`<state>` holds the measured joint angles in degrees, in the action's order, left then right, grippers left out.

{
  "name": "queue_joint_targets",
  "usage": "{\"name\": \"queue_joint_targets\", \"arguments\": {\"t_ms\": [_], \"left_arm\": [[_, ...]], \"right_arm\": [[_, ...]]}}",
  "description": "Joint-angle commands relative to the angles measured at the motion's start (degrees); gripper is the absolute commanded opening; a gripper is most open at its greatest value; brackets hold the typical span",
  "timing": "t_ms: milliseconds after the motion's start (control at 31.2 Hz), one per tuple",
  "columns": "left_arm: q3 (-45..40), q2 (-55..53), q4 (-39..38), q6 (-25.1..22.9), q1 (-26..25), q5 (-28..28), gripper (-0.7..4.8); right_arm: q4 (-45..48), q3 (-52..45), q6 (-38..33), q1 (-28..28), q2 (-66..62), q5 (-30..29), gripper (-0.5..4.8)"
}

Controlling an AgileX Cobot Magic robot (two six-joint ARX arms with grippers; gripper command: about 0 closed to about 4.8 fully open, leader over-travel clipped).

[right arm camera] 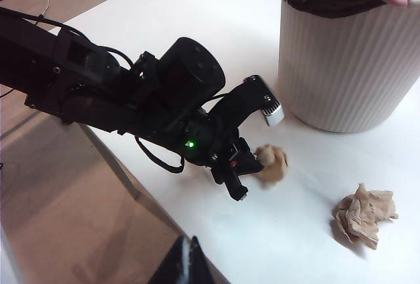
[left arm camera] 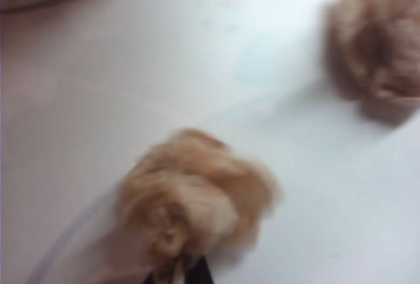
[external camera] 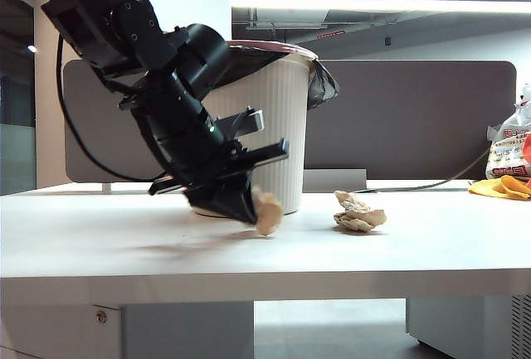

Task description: Pick up all the trash on the table and put it in the trash can.

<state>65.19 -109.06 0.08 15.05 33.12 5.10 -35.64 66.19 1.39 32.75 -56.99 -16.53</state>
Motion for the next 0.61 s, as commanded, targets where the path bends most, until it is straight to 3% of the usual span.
{"name": "queue_joint_targets", "arguments": {"t_ms": [32, 160, 352, 608], "left_arm": [[1.75, 3.04, 0.83, -0.02, 0.31, 1.79, -0.06], [4.33, 9.18, 0.68, -0.02, 0.50, 1.88, -0.06], [10.58, 18.62, 0.44, -0.90, 0.37, 1.03, -0.06], [27.69, 16.13, -2.84, -11.74, -2.21, -4.90, -0.06]], "right_arm": [[1.22, 0.37, -0.13, 0.04, 0.37, -0.13, -0.05], [4.28, 0.39, -2.69, -0.02, 1.42, 0.66, -0.05], [10.43, 3.67, -5.77, -0.02, 3.34, 7.32, -0.05], [10.64, 15.15, -5.62, -0.02, -1.60, 9.09, -0.05]]}}
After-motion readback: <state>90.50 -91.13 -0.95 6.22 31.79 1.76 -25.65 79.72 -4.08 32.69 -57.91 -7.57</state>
